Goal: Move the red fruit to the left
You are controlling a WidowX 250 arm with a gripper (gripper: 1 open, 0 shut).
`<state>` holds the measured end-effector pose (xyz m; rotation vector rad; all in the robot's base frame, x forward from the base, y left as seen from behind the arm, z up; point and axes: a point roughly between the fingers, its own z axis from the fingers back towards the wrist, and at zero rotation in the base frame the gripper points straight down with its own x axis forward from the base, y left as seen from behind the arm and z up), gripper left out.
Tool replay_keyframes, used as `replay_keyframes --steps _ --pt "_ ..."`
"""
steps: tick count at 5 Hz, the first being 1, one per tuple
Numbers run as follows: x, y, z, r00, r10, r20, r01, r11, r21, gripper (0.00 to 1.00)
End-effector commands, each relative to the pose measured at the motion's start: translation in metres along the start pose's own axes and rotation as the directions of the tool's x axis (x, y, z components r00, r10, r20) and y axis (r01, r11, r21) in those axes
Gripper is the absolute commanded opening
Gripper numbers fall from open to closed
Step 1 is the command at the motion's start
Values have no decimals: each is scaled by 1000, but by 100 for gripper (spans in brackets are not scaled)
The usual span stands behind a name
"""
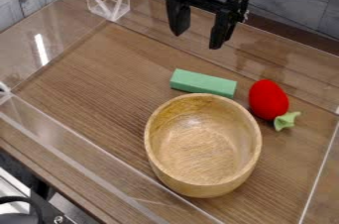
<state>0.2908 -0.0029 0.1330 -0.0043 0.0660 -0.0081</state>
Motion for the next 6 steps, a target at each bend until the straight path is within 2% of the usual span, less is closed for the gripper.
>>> replay_keyframes --steps 1,2,4,5,6 --pt "-1 -5 -11 999 9 -30 -10 1000 -5 100" --pt "4 -35 -22 999 19 -39 -20 1000 -18 100" --pt "23 -99 -33 999 26 -20 -26 999 -29 100" --pt "29 -112 -39 998 55 -9 -55 998 -31 100" --pt "34 -115 -48 997 75 -13 -76 997 -20 100"
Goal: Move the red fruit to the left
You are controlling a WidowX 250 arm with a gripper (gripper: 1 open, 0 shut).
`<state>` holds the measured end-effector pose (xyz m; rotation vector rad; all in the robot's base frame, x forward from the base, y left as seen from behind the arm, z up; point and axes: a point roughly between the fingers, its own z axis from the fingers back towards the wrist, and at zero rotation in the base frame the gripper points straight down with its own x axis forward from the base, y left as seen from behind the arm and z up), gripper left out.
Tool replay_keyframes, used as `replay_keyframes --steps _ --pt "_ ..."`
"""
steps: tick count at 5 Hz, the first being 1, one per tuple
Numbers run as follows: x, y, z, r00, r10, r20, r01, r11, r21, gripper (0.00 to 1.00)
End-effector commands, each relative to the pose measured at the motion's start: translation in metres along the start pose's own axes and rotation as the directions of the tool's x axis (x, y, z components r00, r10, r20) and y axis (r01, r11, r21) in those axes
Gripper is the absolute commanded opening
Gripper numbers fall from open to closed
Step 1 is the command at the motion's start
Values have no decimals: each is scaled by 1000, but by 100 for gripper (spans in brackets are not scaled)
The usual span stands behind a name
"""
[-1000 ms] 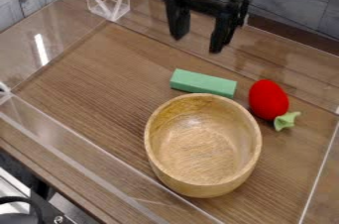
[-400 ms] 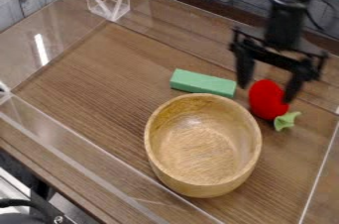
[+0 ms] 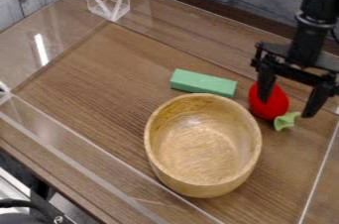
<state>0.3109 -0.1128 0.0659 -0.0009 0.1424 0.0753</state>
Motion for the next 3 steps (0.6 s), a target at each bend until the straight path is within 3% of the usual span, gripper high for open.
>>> replay_keyframes --steps 1,3 --pt "16 -5 12 997 21 68 -20 1000 -14 100" --pt "29 -1 5 993 83 81 -83 997 0 100"
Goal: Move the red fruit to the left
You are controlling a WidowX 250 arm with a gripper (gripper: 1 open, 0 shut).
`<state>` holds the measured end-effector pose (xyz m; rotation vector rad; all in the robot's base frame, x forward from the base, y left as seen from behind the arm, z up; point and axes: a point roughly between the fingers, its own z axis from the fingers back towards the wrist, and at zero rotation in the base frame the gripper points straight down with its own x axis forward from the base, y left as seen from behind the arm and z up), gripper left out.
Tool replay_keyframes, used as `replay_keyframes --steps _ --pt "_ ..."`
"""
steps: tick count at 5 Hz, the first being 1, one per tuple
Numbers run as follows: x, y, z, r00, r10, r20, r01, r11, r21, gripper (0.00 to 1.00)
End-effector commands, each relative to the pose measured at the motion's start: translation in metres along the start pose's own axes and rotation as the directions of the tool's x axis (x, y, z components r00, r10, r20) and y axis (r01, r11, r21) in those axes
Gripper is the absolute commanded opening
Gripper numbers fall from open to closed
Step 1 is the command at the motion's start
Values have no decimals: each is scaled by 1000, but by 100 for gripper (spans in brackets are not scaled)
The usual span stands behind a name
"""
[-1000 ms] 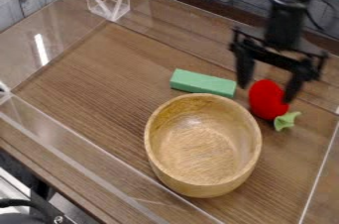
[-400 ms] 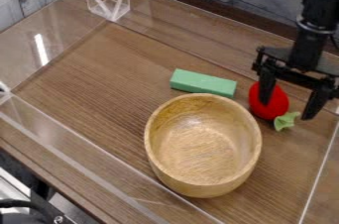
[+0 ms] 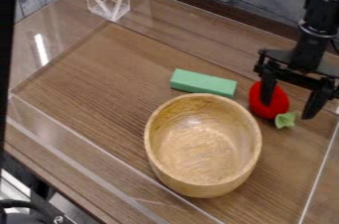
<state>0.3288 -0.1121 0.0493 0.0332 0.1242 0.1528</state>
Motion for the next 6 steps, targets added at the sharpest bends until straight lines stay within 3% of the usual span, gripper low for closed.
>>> replay_keyframes --steps 1,6 --pt "12 2 17 997 42 64 -41 999 -21 100" --pt "14 3 19 974 215 77 -215 977 -6 100"
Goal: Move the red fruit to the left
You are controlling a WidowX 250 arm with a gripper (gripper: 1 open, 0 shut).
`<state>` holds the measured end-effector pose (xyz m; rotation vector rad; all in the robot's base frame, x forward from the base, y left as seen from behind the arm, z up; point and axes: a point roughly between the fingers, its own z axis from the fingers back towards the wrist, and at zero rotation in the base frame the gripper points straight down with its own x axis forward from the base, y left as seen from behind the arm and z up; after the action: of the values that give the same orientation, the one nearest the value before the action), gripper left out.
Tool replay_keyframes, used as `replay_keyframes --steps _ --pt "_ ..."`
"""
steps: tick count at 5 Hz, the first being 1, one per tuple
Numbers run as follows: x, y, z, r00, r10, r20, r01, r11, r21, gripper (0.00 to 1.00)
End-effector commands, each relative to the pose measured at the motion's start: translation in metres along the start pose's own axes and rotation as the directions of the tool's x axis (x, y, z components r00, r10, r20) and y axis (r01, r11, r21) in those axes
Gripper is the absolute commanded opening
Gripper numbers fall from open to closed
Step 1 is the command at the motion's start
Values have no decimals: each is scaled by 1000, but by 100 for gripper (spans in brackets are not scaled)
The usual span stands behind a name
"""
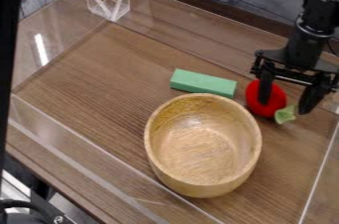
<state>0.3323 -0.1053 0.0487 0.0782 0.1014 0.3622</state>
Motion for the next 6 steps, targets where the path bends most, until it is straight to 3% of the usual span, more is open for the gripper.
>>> replay_keyframes --steps 1,5,6 --pt "7 -6 21 998 37 52 -36 999 -29 100" --pt "-1 -8 26 988 147 55 -147 989 -11 100" --pt "0 -6 18 986 158 53 -158 987 -2 100"
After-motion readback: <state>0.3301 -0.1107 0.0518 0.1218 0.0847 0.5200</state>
